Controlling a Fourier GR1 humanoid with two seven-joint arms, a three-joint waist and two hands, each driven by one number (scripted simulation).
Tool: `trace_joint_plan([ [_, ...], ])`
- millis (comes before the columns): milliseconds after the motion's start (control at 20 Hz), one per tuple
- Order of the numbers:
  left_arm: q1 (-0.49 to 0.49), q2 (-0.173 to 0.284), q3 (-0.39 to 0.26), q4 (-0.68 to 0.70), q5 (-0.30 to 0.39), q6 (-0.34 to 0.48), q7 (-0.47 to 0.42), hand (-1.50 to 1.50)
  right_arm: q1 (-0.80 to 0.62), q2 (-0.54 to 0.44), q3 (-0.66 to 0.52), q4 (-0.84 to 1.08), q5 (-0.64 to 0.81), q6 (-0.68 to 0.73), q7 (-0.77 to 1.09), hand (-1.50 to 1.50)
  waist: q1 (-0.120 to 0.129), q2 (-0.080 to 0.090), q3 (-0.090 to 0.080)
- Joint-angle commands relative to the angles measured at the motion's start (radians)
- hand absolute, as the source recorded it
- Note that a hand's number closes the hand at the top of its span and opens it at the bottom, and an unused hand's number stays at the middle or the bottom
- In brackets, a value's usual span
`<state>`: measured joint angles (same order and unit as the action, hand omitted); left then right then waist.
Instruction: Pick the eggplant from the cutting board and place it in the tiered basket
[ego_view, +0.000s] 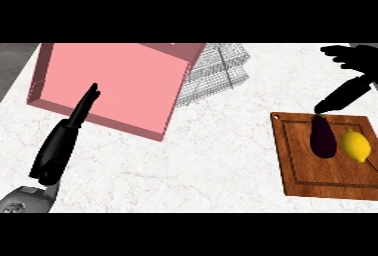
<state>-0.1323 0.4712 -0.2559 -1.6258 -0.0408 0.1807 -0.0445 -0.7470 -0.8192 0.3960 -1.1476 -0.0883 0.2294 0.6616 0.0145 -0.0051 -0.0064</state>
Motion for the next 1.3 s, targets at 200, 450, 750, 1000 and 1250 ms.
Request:
trace_joint_plan([
  [200, 0.024, -0.010, 0.009, -0.014, 0.011, -0.028, -0.002, 0.00, -0.176, 0.023, 0.102, -0.059, 0.031, 0.234, 0.428, -1.50, -0.002, 0.002, 0.004],
  [450, 0.018, -0.026, 0.018, -0.036, -0.039, -0.001, 0.026, 0.00, -0.167, 0.174, 0.136, -0.064, 0.079, 0.151, 0.514, -1.50, -0.005, 0.003, 0.006],
  [750, 0.026, -0.067, 0.014, 0.046, -0.066, 0.003, -0.075, 0.00, -0.165, 0.250, 0.195, 0.069, 0.195, 0.119, 0.508, -1.50, -0.001, 0.009, 0.005],
  [1000, 0.057, -0.032, 0.038, -0.048, -0.038, -0.031, -0.004, 0.00, -0.127, 0.262, 0.252, 0.100, 0.243, 0.147, 0.559, -1.50, -0.001, 0.002, 0.006],
  [1250, -0.017, -0.056, 0.058, 0.040, -0.046, -0.047, -0.008, 0.00, -0.121, 0.291, 0.253, 0.156, 0.300, 0.140, 0.558, -1.50, -0.011, 0.006, 0.006],
])
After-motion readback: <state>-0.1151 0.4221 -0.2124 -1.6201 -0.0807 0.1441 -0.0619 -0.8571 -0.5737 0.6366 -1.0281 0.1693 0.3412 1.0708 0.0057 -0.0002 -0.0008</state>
